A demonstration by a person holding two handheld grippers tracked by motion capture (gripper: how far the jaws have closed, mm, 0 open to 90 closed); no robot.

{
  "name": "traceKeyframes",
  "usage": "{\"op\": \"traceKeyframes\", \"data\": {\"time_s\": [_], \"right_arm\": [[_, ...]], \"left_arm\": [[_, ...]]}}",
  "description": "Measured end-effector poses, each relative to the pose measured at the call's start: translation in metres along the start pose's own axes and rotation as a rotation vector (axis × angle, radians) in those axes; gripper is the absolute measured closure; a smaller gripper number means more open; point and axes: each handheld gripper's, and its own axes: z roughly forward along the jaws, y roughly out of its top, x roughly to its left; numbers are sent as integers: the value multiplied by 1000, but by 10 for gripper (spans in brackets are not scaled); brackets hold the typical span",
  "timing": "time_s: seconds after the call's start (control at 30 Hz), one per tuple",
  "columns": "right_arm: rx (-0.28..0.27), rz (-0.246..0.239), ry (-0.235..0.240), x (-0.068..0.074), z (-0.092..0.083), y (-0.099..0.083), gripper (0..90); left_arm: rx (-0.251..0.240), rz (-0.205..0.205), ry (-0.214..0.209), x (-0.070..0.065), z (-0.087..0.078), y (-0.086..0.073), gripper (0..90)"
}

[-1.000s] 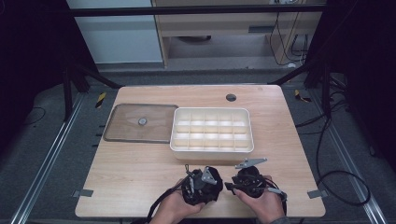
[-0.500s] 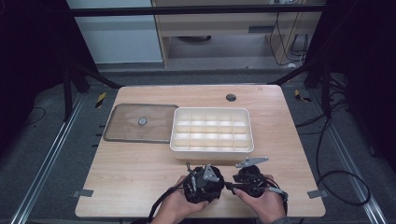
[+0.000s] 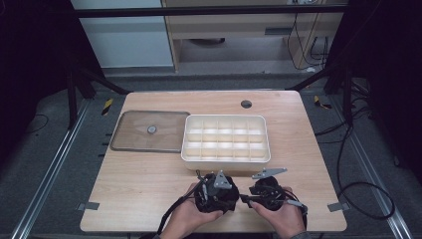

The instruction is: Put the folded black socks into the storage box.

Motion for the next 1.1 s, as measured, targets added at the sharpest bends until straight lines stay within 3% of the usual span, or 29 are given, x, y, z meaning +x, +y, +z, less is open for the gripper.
{"op": "traceKeyframes", "data": {"time_s": [0.53, 0.77, 0.9, 1.1], "right_arm": [[-15, 17, -10, -4, -6, 0, 492], [-18, 20, -13, -4, -7, 1, 481], [-18, 25, -15, -5, -8, 1, 478], [-23, 32, -19, -8, -10, 0, 478]], "left_arm": [[-28, 14, -12, -7, -7, 7, 520], [-28, 1, -3, -3, -11, 6, 521], [-28, -3, -9, -1, -10, 6, 572], [-14, -26, -24, 8, 2, 6, 768]]}}
